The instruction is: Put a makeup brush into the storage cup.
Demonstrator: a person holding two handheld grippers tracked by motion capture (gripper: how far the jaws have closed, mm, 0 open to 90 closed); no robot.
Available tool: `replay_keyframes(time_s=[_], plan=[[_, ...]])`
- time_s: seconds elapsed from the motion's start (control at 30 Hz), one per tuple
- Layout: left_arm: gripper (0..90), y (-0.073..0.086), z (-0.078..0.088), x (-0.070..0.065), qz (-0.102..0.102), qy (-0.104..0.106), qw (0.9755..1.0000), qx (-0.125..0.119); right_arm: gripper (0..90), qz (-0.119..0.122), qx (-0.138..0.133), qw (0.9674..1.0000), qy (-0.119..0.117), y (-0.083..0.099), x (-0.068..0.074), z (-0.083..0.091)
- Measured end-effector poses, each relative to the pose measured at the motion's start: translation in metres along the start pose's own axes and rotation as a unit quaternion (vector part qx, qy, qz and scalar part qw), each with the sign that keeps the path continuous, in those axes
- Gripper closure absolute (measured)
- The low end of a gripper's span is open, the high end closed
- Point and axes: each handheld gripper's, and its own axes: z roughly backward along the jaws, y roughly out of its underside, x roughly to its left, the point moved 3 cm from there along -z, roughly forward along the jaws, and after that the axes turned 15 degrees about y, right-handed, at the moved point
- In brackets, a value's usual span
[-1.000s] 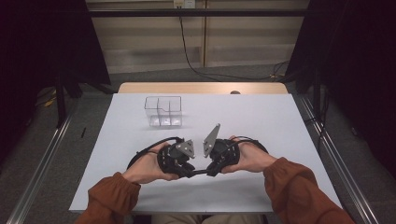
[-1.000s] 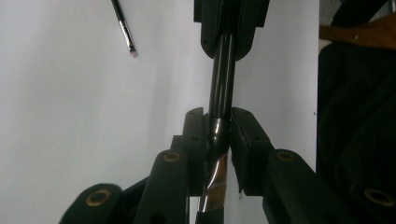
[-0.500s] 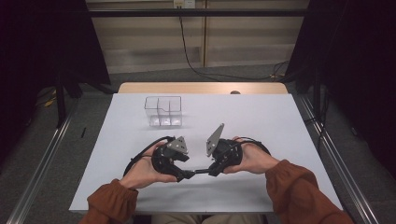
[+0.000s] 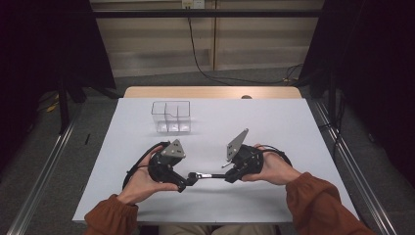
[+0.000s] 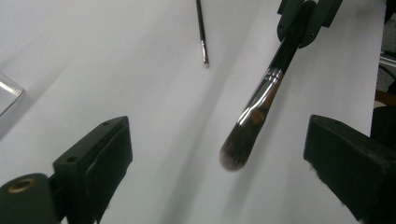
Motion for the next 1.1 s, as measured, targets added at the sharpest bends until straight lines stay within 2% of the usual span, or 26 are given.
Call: replay_keyframes(time_s=[0.17, 0.23, 0.3, 0.4, 0.47, 0.6, 0.77, 0.83, 0.97, 1.1], plan=[[4.9, 0.006, 0.007, -0.002, -0.004, -0.001, 0.9999, -0.013, 79.7, -0.010, -0.007, 0.9999, 0.005, 0.005, 0.000, 0.003], [4.6, 0.009, 0.010, -0.002, -0.002, -0.005, 0.9998, -0.020, 79.7, -0.017, -0.011, 0.9998, 0.008, 0.008, 0.001, 0.004], [4.5, 0.012, 0.012, -0.001, 0.011, -0.010, 0.9993, -0.035, 79.7, -0.022, -0.016, 0.9996, 0.010, 0.011, 0.002, 0.005], [4.0, 0.016, 0.016, -0.005, 0.009, -0.024, 0.9988, -0.041, 79.7, -0.039, -0.026, 0.9988, 0.014, 0.017, 0.002, 0.005], [3.9, 0.018, 0.019, -0.007, 0.016, -0.031, 0.9981, -0.051, 79.7, -0.046, -0.035, 0.9982, 0.017, 0.021, 0.002, 0.004], [3.9, 0.022, 0.022, -0.009, 0.016, -0.036, 0.9973, -0.061, 79.7, -0.067, -0.046, 0.9962, 0.030, 0.026, 0.002, 0.005], [3.9, 0.027, 0.023, -0.011, 0.020, -0.042, 0.9965, -0.070, 79.7, -0.097, -0.070, 0.9913, 0.054, 0.029, 0.004, 0.009], [4.4, 0.028, 0.023, -0.012, 0.020, -0.037, 0.9966, -0.071, 79.7, -0.108, -0.084, 0.9890, 0.055, 0.031, 0.004, 0.010], [3.9, 0.030, 0.021, -0.011, 0.023, -0.042, 0.9962, -0.073, 79.7, -0.124, -0.102, 0.9850, 0.064, 0.035, 0.006, 0.009], [3.9, 0.028, 0.022, -0.012, 0.024, -0.044, 0.9948, -0.089, 79.7, -0.142, -0.126, 0.9794, 0.068, 0.039, 0.007, 0.009]])
